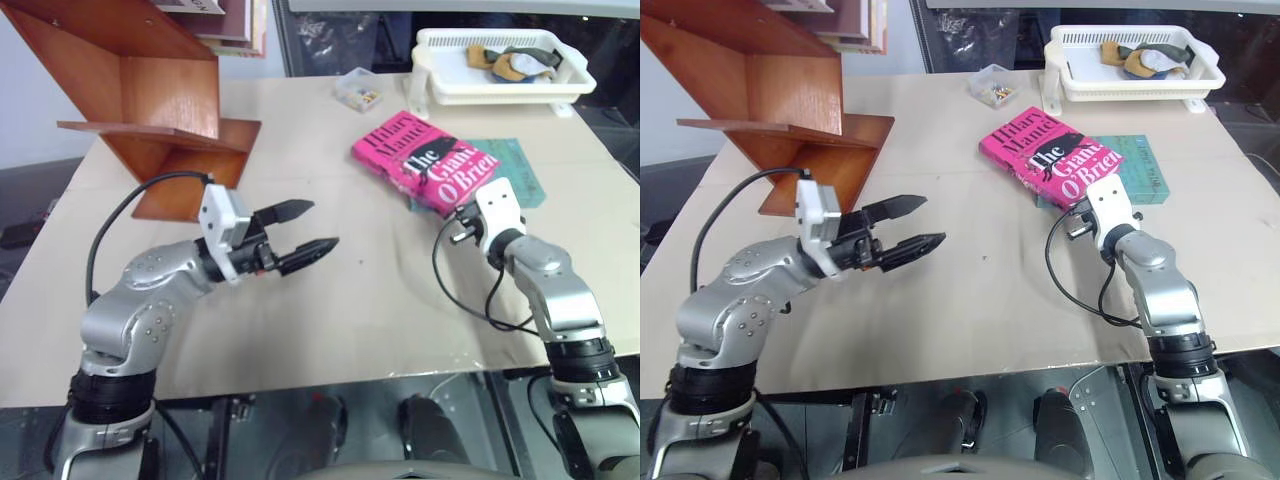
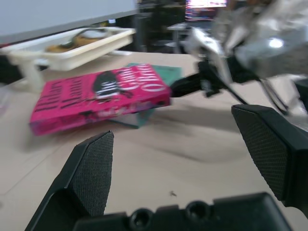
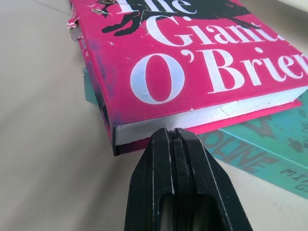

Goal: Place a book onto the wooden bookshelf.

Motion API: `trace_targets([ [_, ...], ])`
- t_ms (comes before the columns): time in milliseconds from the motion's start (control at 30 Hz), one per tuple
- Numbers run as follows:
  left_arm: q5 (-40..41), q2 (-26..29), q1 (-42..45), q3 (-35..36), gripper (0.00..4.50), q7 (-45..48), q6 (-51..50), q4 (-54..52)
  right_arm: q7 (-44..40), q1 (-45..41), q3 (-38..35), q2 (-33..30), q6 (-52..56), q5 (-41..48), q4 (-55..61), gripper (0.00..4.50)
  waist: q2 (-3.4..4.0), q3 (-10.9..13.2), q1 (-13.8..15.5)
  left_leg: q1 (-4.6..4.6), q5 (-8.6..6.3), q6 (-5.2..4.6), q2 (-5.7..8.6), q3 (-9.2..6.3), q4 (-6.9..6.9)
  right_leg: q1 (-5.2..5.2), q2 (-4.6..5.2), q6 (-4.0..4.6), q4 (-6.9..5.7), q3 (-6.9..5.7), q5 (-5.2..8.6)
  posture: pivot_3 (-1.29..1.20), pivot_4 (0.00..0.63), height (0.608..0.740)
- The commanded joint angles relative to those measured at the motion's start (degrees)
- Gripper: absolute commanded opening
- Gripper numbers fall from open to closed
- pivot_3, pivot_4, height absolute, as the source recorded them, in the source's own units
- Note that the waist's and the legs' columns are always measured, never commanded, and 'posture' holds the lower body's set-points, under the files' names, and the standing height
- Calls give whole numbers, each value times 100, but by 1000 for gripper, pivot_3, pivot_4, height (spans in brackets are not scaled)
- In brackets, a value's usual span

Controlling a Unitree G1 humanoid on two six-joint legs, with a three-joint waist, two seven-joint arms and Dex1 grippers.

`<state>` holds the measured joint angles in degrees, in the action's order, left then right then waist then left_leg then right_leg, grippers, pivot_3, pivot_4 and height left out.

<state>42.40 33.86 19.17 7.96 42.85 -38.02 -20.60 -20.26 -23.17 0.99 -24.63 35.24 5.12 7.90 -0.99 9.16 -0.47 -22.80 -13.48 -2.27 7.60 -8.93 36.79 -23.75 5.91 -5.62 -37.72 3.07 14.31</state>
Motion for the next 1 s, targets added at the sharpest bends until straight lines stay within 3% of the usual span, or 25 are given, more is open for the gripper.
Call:
trace_targets([
  [33, 175, -339, 405, 17, 4500, -865, -683, 211, -216, 384, -396, -235, 412, 306, 1013, 302, 0, 0, 9, -1, 0, 0, 1, -1, 1, 0, 1, 0, -1, -1, 0, 0, 150, 740],
  [133, 538, -1036, 1003, 23, 4500, -1583, -1439, 821, -277, 1102, -733, -275, 813, 684, 2297, 1184, 2, 0, 113, -5, 0, 0, 6, -5, 6, 0, 3, -1, -2, -3, 0, 0, 150, 740],
  [233, 580, -1852, 1667, 110, 4500, -2398, -2046, 1833, -372, 1896, -920, -185, 937, 1163, 3728, 2606, 2, -1, 148, -10, 0, 0, 5, -7, 17, 0, 2, -2, -6, -4, 0, 0, 150, 740],
  [333, 439, -2671, 2335, 399, 4500, -3081, -2027, 3083, -124, 2266, -914, -137, 1040, 1189, 4576, 3865, -4, 0, 100, -12, 0, 0, 6, -13, 33, 7, 1, -5, -10, -12, 0, 0, 150, 740],
  [467, 319, -3524, 3351, 990, 4500, -3758, -1144, 5237, 336, 2254, -635, -226, 973, 672, 4954, 3865, -13, 3, 142, -6, -1, 0, 10, -5, 47, 12, 2, -16, -19, -8, -6, 0, 150, 740],
  [667, 354, -4121, 4677, 1926, 4500, -3840, 436, 7699, 823, 1731, -255, -175, 1100, 174, 4680, 3865, -17, 5, 125, -15, 0, 1, 11, 1, 50, 6, 5, -18, -14, -5, -6, 0, 150, 740],
  [833, 237, -4320, 5258, 2222, 4500, -3622, 1192, 8620, 996, 1511, -394, -106, 1204, 20, 4343, 3865, -19, 6, 122, -22, -2, -3, 12, 1, 43, -1, 6, -17, -8, -4, -6, 0, 150, 740],
  [1000, 25, -4279, 5344, 2179, 4500, -3447, 1195, 8858, 1022, 1465, -490, -148, 1438, -40, 4132, 3865, -19, 6, 120, -23, -3, -4, 15, 1, 43, -1, 6, -17, -7, -3, -6, 0, 150, 740],
])
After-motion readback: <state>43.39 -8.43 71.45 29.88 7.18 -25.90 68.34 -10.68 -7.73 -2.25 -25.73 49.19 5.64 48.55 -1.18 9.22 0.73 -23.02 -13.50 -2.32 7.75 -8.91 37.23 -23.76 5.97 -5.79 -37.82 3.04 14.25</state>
